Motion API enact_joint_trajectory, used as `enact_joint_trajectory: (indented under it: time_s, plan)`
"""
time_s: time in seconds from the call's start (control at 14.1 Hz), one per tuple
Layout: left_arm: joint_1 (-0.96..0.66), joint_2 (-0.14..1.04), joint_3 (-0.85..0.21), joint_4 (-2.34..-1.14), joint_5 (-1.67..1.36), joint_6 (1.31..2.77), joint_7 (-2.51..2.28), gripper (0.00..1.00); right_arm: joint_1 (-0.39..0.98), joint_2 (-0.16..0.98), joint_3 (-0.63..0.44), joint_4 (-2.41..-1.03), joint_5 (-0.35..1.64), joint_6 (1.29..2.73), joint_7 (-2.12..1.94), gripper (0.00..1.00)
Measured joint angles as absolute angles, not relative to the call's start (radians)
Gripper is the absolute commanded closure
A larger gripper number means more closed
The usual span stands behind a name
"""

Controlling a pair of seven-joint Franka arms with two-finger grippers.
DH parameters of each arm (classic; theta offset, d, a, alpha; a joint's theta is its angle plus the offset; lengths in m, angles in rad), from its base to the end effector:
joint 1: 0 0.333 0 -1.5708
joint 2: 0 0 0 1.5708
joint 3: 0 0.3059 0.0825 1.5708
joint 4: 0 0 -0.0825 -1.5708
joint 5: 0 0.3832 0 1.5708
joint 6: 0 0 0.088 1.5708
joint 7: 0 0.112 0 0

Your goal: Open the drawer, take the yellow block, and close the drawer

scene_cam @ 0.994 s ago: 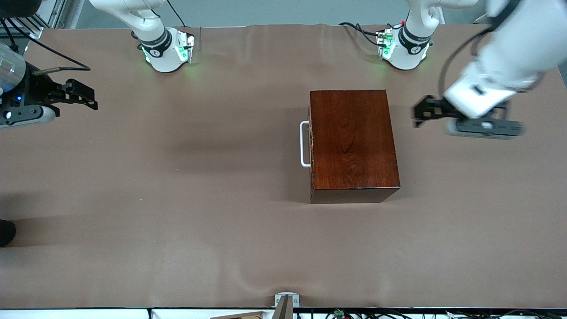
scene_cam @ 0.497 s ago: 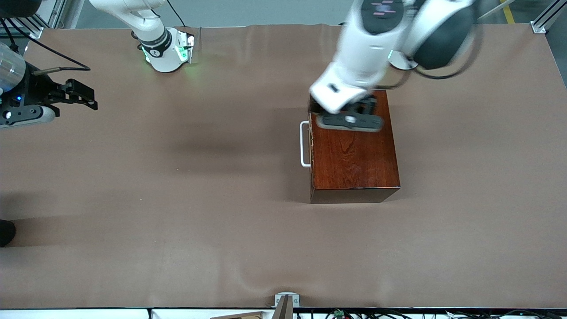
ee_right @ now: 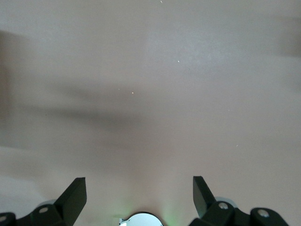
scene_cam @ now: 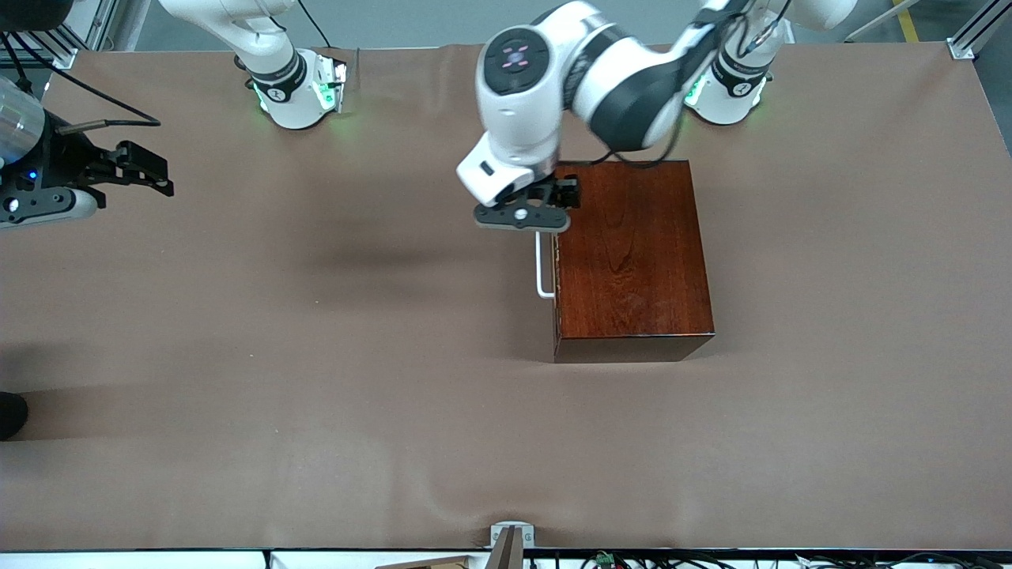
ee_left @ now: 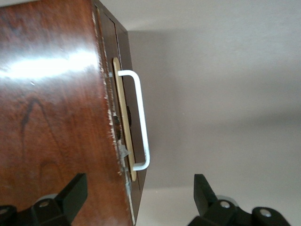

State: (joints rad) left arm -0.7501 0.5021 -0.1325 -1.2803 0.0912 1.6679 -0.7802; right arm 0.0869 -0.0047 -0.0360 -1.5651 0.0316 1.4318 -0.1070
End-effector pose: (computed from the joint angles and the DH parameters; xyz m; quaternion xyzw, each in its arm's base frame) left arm 0.4566 -0.5120 0.4424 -0.9971 0.0517 0.0277 0.0494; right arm 0.5354 0.0311 0.6035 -0.9946 -0.0799 0.0638 0.0176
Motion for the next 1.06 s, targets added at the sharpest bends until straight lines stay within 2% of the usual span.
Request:
enact_joint_trajectory:
  time_s: [0.28, 1.06]
  plan:
    - [-0.844, 0.554, -0.090, -1.275, 0.116, 1.669, -0.846, 0.00, 0.087, -0.003, -0.036, -1.565, 0.032, 1.432, -0.107, 0.00]
    - [-0.846, 0.693, -0.072, -1.271, 0.166, 1.733, -0.846, 0.00, 0.087, 0.002, -0.036, -1.566, 0.032, 1.435, -0.107, 0.00]
